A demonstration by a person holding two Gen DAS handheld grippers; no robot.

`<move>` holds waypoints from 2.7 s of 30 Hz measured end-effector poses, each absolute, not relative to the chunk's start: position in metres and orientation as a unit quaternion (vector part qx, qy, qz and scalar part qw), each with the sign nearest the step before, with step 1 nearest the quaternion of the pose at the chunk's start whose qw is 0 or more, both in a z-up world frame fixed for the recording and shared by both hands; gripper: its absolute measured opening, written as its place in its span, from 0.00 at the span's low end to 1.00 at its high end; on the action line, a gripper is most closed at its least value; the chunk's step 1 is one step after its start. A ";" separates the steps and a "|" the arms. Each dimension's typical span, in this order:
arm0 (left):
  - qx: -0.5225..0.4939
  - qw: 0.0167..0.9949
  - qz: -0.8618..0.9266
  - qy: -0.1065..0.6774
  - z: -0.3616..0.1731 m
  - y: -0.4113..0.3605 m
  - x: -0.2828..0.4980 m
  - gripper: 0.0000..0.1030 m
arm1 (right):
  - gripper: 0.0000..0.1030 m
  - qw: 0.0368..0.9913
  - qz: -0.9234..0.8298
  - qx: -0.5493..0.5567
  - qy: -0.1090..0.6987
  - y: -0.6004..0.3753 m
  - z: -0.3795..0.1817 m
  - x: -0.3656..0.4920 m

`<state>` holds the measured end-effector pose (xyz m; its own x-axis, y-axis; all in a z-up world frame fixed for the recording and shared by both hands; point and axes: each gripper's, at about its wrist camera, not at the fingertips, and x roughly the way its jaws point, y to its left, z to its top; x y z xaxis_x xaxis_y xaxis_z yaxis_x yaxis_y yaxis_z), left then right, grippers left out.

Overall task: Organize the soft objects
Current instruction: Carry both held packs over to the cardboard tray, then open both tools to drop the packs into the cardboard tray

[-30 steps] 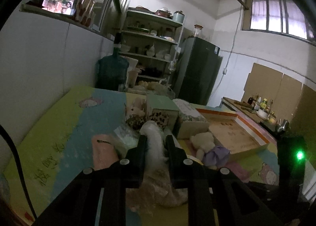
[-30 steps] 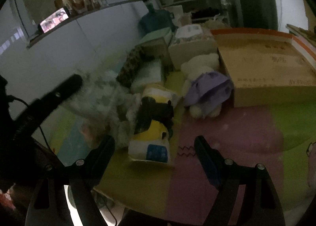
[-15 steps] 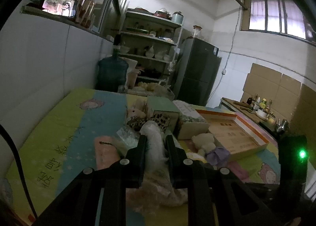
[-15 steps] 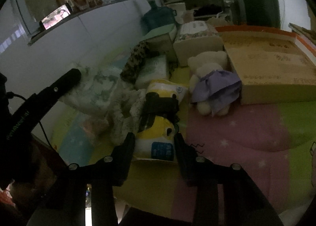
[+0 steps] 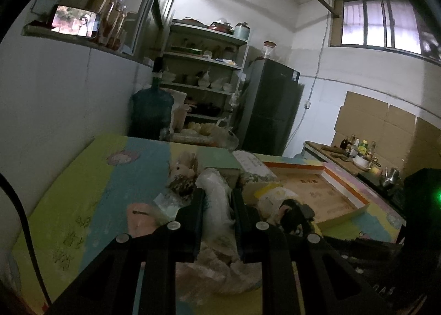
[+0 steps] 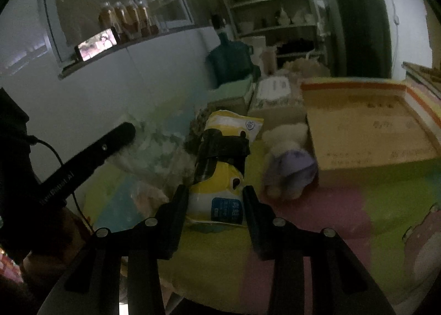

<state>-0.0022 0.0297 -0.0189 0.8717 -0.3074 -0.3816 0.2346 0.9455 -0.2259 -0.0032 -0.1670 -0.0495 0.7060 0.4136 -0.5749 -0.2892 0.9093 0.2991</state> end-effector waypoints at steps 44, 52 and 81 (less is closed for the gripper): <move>-0.059 0.915 -0.304 0.260 -0.012 -0.208 0.097 0.19 | 0.41 0.955 0.028 0.153 0.253 -0.413 -0.041 0.016; -0.075 0.906 -0.290 0.300 -0.034 -0.238 0.129 0.19 | 0.41 0.949 0.025 0.162 0.271 -0.444 -0.052 0.042; -0.054 0.907 -0.219 0.356 -0.061 -0.262 0.155 0.62 | 0.54 0.929 0.041 0.150 0.335 -0.467 -0.076 0.083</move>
